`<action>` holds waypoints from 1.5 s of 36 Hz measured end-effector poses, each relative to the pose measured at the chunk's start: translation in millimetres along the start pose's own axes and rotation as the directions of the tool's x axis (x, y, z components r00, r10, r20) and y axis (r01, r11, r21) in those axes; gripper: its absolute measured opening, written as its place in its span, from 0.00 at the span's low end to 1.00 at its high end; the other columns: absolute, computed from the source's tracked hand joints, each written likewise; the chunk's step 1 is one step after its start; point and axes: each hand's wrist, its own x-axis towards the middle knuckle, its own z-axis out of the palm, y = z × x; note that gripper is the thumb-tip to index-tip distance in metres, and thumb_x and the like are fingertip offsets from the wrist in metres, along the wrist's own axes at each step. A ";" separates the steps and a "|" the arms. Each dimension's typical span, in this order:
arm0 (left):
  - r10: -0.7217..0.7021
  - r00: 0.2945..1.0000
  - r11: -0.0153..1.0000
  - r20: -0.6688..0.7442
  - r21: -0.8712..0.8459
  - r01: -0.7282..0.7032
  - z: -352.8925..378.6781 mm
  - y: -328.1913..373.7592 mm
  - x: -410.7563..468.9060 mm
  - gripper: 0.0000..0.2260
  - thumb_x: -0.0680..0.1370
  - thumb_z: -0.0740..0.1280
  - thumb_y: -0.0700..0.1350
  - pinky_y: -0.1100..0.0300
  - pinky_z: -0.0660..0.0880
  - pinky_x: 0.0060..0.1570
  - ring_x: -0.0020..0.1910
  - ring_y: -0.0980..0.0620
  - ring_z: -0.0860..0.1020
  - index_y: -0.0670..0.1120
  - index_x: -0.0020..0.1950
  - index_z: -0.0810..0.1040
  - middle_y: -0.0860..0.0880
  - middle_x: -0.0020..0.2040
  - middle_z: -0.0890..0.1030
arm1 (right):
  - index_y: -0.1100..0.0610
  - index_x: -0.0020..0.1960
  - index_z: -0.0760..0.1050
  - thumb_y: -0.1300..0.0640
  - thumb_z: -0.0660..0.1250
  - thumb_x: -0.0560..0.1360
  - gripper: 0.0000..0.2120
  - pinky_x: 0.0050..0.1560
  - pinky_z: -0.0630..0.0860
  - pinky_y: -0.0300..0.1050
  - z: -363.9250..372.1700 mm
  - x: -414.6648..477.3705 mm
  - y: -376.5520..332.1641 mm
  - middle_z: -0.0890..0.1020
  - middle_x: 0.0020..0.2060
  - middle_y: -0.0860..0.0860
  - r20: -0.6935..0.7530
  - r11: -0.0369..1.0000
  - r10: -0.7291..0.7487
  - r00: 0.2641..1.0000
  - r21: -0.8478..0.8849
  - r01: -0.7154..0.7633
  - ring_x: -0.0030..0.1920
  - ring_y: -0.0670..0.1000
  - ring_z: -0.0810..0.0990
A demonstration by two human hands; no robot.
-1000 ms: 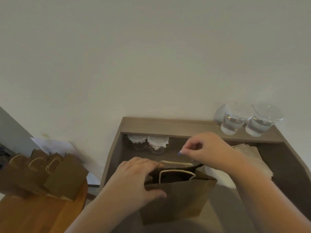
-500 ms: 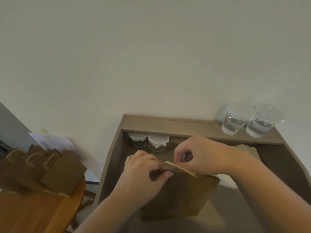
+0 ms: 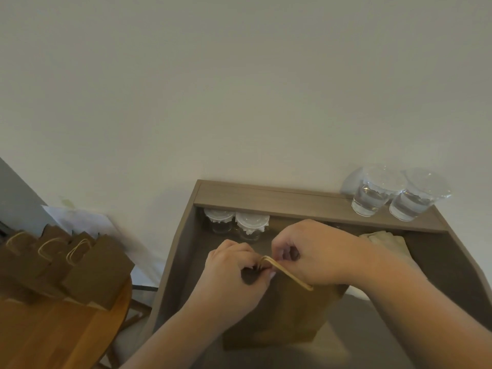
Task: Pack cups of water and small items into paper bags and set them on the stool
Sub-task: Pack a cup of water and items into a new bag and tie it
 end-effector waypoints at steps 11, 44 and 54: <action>-0.018 1.000 0.999 0.020 -0.043 0.019 0.5 -0.6 0.3 0.05 0.78 0.72 0.58 0.50 0.75 0.61 0.55 0.63 0.73 0.60 0.45 0.84 0.70 0.49 0.78 | 0.46 0.44 0.80 0.44 0.68 0.79 0.08 0.48 0.80 0.44 -0.3 -4.8 -0.8 0.81 0.42 0.41 -0.048 0.996 -0.040 0.998 -0.087 0.036 0.44 0.42 0.80; -0.008 1.000 0.999 -0.030 -0.031 0.007 2.0 -0.4 2.4 0.08 0.77 0.70 0.59 0.53 0.76 0.59 0.55 0.64 0.72 0.57 0.45 0.84 0.71 0.52 0.76 | 0.43 0.40 0.79 0.47 0.70 0.77 0.07 0.46 0.81 0.43 3.0 -6.7 5.2 0.82 0.39 0.40 -0.172 1.000 -0.016 0.985 0.008 0.018 0.44 0.41 0.81; -0.003 0.999 0.997 -0.038 -0.072 0.000 3.1 -0.6 3.4 0.07 0.76 0.72 0.58 0.52 0.76 0.60 0.56 0.63 0.73 0.58 0.48 0.87 0.69 0.49 0.79 | 0.44 0.41 0.78 0.42 0.68 0.75 0.08 0.44 0.80 0.44 10.6 -8.4 4.7 0.80 0.39 0.41 -0.161 0.996 -0.088 0.983 -0.018 0.086 0.43 0.42 0.80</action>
